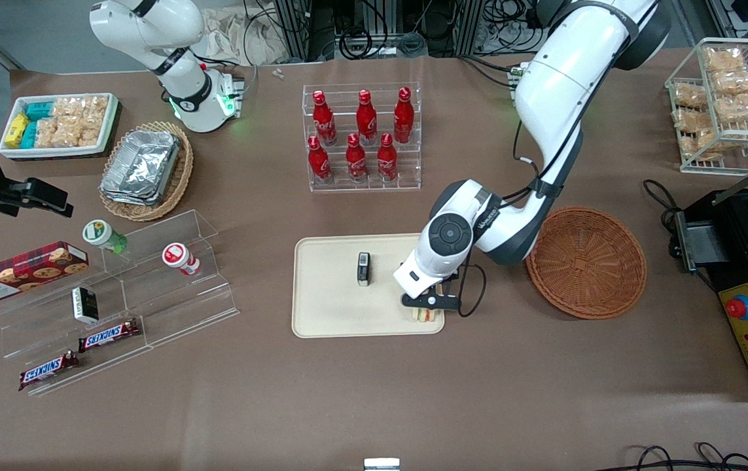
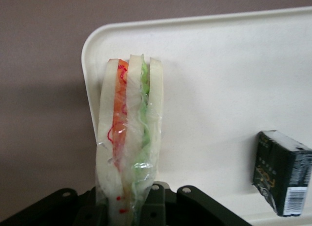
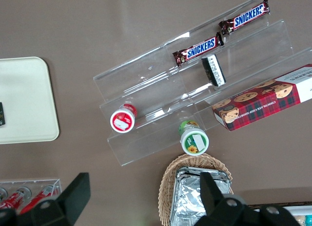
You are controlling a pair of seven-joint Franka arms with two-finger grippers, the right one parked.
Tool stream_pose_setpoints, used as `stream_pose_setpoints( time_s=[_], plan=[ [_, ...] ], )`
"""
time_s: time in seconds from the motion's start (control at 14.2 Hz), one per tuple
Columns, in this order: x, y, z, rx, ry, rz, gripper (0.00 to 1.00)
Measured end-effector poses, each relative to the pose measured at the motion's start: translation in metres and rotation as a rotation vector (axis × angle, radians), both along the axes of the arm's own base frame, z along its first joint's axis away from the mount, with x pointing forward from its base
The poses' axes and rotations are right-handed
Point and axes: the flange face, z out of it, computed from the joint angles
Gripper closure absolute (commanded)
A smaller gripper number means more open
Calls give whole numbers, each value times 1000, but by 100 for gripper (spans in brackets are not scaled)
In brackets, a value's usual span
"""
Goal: Place sandwich from basket to tray
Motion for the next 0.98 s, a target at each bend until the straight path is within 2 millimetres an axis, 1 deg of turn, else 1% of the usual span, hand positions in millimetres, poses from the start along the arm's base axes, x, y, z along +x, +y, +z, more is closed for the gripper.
stream_pose_setpoints(
  time_s=[0.07, 0.14, 0.21, 0.28, 0.35, 0.49, 0.77, 0.91, 0.98],
  plan=[
    [-1, 1, -3, 5, 5, 11, 92],
    [-2, 2, -4, 8, 8, 23, 71],
    [-3, 2, -5, 10, 10, 39, 45],
    [-2, 2, -5, 12, 11, 61, 9],
    [-3, 2, -5, 14, 12, 87, 0],
    [-2, 2, -5, 17, 14, 125, 0],
    [-2, 1, -3, 16, 12, 140, 0],
    [-1, 1, 2, 11, 4, 144, 0],
    [1, 0, 8, 6, -4, 146, 0]
  ],
)
